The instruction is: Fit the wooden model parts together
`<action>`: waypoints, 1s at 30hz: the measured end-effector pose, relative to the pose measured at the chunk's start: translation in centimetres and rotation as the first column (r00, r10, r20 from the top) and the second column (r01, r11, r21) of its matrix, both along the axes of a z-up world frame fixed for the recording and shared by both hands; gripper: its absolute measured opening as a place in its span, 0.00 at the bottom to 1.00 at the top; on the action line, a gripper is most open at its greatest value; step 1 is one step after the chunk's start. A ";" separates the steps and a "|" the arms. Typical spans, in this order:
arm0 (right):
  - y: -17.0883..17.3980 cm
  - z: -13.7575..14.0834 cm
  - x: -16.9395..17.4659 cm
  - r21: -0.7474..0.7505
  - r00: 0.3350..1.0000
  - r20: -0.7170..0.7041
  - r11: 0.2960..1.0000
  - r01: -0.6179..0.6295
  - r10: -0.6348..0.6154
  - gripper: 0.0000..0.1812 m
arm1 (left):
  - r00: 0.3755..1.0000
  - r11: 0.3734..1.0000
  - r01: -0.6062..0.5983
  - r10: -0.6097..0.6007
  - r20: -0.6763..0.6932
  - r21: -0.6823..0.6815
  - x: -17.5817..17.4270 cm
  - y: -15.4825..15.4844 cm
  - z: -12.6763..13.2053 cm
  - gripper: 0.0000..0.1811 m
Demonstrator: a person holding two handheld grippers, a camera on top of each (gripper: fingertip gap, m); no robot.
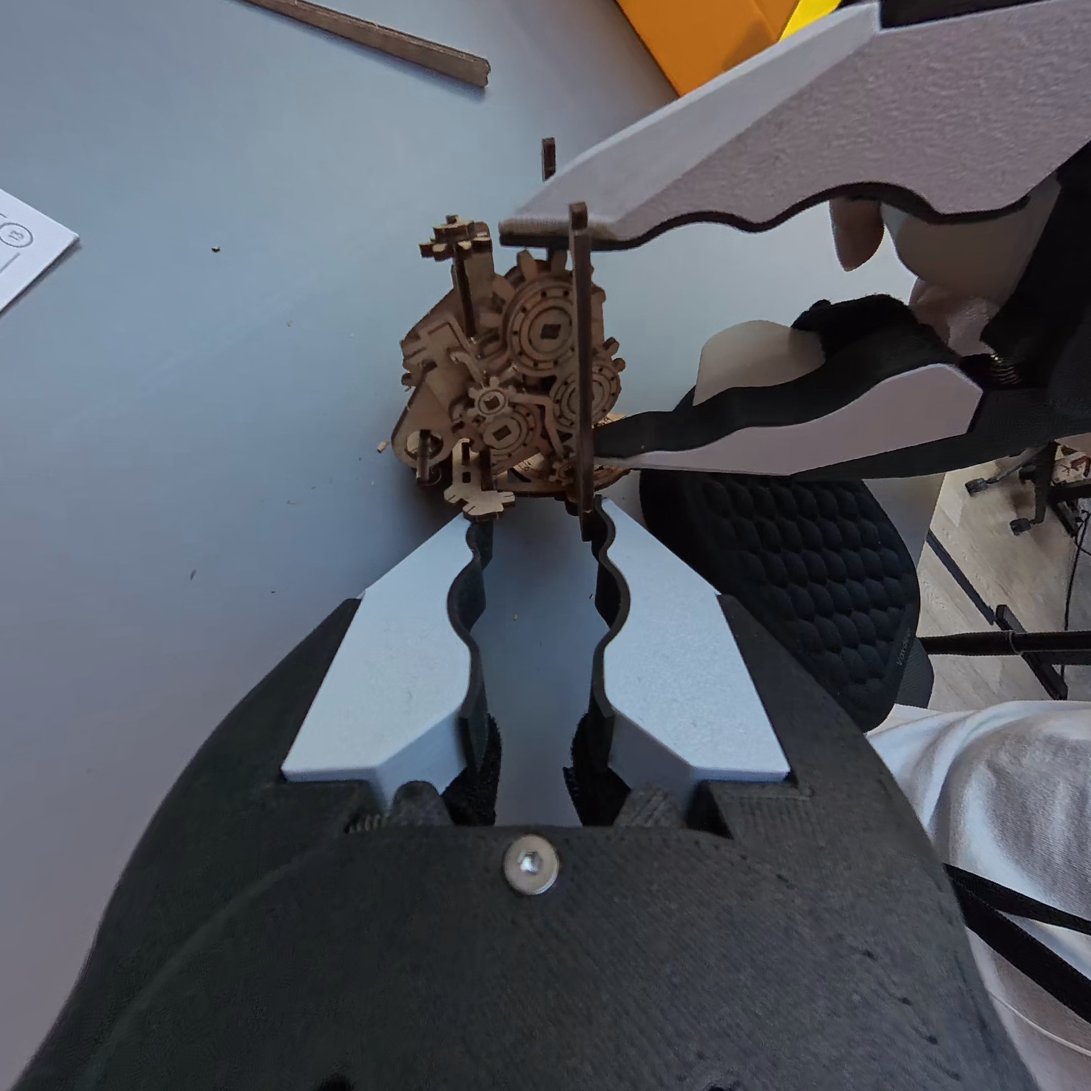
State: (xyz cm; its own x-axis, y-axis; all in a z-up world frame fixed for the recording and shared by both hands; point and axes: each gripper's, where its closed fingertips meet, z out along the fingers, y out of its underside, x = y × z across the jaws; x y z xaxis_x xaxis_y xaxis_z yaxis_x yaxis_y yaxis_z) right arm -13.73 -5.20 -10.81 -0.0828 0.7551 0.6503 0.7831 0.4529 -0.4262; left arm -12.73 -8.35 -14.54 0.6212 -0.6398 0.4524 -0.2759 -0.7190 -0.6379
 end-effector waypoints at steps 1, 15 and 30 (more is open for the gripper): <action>0.0 0.0 0.0 -0.002 1.000 0.003 1.000 0.002 -0.002 0.29 | 1.000 1.000 0.001 -0.001 0.002 -0.001 0.0 0.0 0.0 0.18; 0.0 0.2 0.2 -0.007 0.999 0.026 0.999 0.041 -0.040 0.27 | 1.000 1.000 -0.008 0.008 -0.020 0.007 0.0 0.0 0.0 0.18; 0.1 0.0 0.7 -0.054 0.973 -0.105 0.978 0.199 -0.204 0.26 | 0.999 0.999 -0.036 0.037 -0.033 0.035 -0.1 0.2 -0.1 0.18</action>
State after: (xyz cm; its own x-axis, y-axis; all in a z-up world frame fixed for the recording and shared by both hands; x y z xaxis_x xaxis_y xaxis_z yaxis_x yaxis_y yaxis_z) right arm -13.07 -5.12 -10.86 0.1438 0.7763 0.6137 0.8041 0.2698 -0.5298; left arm -12.78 -8.18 -14.61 0.6590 -0.6311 0.4092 -0.2718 -0.7070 -0.6529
